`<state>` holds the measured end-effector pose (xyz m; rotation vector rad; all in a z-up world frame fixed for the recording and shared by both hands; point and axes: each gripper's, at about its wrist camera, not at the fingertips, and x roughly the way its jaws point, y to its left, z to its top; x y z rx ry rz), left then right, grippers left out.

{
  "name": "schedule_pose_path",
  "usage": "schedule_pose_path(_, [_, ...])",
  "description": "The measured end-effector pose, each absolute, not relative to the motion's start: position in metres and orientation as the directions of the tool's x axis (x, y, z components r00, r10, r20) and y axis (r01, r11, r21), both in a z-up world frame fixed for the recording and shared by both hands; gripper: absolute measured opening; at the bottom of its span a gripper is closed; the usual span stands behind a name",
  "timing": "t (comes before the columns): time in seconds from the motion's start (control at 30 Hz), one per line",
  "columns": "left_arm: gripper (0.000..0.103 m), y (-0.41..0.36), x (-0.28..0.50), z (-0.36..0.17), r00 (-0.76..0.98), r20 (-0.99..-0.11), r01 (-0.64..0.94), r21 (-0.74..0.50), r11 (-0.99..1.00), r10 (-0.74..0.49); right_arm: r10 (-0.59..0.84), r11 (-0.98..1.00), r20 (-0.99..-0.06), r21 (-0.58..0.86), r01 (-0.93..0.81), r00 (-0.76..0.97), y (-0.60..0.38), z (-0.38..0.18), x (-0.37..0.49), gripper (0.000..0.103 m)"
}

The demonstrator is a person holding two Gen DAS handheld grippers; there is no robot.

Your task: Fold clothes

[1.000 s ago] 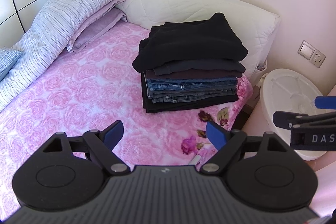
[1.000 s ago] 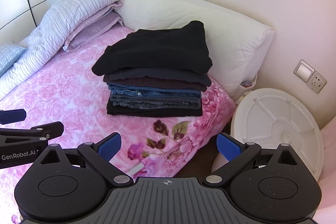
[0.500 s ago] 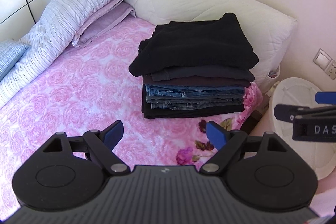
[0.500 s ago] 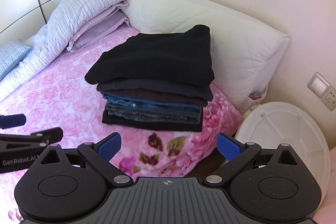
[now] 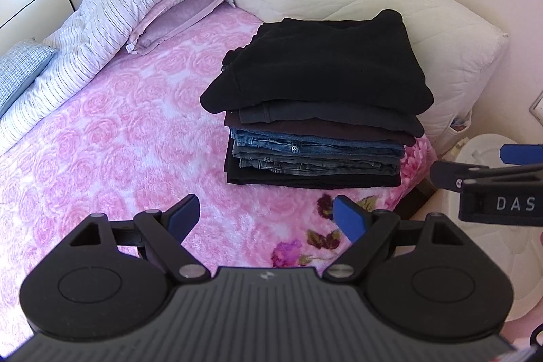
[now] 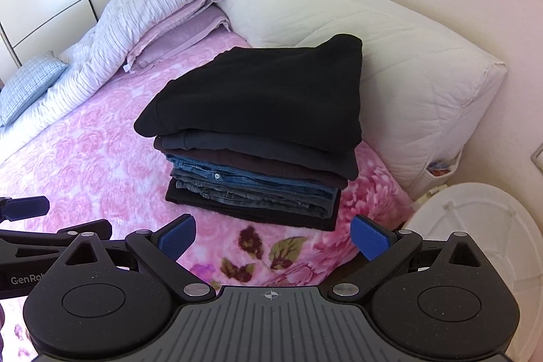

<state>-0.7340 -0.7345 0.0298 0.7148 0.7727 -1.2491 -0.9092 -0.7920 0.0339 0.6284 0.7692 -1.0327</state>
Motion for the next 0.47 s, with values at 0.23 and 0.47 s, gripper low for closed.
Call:
schedule_pose_path(0.23, [0.083, -0.746, -0.746, 0.027, 0.138, -0.833, 0.982, 0.045, 0.183, -0.536, -0.503, 0.398, -0.808, 0.099, 0.912, 0.307, -0.805, 0.033, -0.919, 0.100])
schedule_pose_path(0.47, [0.083, -0.747, -0.755, 0.025, 0.142, -0.835, 0.981, 0.046, 0.189, -0.532, -0.482, 0.410, -0.819, 0.104, 0.906, 0.312, -0.809, 0.029, -0.925, 0.100])
